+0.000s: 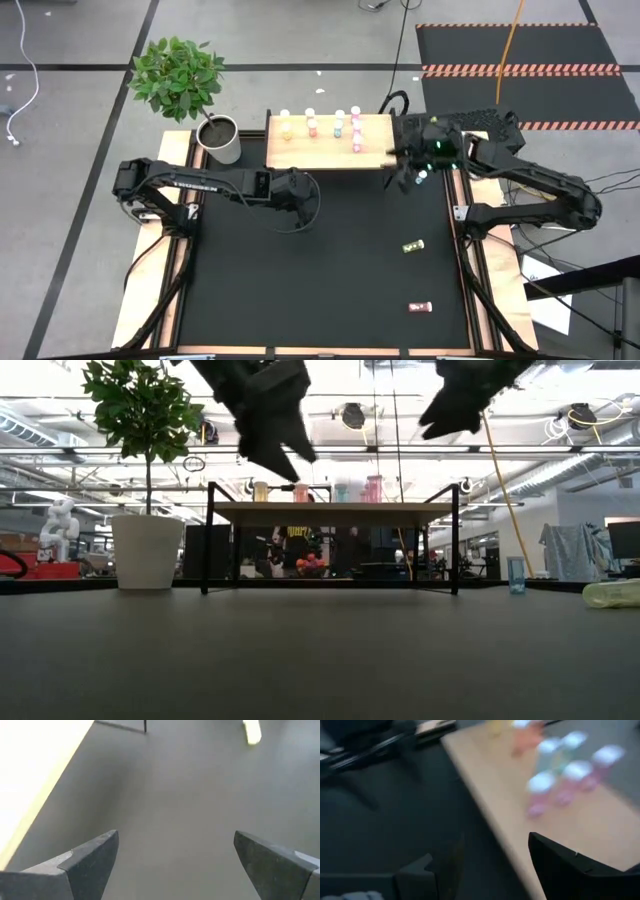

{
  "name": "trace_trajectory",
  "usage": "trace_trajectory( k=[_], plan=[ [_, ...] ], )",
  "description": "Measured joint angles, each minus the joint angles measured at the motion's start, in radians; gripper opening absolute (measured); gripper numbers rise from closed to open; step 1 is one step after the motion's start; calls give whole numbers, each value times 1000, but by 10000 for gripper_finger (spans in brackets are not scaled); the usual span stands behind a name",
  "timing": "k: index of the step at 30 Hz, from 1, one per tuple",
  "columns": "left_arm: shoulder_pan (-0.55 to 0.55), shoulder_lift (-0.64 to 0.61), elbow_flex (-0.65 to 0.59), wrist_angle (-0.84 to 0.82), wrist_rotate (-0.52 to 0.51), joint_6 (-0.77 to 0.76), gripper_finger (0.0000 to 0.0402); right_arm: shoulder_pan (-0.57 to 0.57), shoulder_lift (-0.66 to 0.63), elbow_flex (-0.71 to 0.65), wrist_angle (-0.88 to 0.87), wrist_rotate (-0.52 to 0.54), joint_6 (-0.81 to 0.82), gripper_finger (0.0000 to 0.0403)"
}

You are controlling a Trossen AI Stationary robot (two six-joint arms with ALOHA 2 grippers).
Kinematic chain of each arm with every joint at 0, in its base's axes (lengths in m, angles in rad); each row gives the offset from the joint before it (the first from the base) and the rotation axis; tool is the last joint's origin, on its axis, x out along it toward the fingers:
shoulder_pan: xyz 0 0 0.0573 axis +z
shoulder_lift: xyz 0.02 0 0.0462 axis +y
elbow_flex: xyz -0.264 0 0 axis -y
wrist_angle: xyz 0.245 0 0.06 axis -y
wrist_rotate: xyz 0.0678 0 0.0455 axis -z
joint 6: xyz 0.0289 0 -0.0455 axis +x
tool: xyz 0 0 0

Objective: Pick and place medicine bottles onto shelf by color
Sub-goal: Put the orange pill bottle on the shelf aligned with the other orange pill bottles

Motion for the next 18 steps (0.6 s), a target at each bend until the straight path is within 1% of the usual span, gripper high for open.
trace_trajectory(
  k=[2, 7, 11, 12, 15, 17, 18],
  plan=[
    [-3, 19, 0, 68, 15, -18, 397, 72, -43, -30, -23, 0, 60, 217],
    [-53, 97, 0, 276, 108, -22, 397, 245, -158, -71, -23, 5, 253, 216],
    [-127, 190, 0, 463, 112, -24, 397, 368, -239, -89, -137, 5, 428, 211],
    [-145, 215, 0, 513, 111, -22, 397, 398, -257, -98, -171, 8, 446, 208],
    [-190, 307, 0, 727, 111, -31, 397, 502, -307, -138, -242, 51, 467, 200],
    [-208, 357, 0, 855, 116, -75, 397, 559, -333, -178, -246, 50, 501, 197],
    [-214, 378, 2, 890, 115, -97, 397, 586, -344, -200, -237, 38, 519, 195]
  ],
)
